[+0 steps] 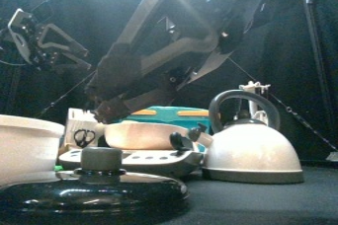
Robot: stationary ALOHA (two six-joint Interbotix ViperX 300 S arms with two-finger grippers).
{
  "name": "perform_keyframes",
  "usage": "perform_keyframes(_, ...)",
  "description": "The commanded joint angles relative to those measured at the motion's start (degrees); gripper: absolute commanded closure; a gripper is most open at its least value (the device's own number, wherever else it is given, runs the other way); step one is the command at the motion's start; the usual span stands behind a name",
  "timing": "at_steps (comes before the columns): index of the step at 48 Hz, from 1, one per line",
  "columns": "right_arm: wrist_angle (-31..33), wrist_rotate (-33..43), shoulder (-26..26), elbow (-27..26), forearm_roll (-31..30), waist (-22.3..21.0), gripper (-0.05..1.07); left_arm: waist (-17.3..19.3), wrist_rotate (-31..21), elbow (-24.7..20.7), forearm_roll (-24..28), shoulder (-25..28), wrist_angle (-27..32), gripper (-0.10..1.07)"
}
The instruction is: Grab the pot lid
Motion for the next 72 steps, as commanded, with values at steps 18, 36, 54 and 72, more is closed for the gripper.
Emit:
perform_keyframes(18,-0.1,-0.2,-0.7,-1.1,-2.5,-1.1,0.11,-5.8,0.0,-0.2,-1.2,0.1,-0.6,0.08)
perform_keyframes(36,0.5,-0.1,0.8,-1.8,-3.1,-2.2,0.11,-5.8,0.0,0.1,-1.2,0.1,-0.6,0.08)
perform_keyframes(54,1.2,-0.1,2.3,-2.5,-2.8,-2.3,0.11,-5.8,0.0,0.4,-1.2,0.1,-0.6,0.08)
perform_keyframes(72,1.4,-0.1,2.6,-2.5,-2.6,-2.5,0.28,-5.8,0.0,0.4,-1.2,0.1,-0.6,0.08)
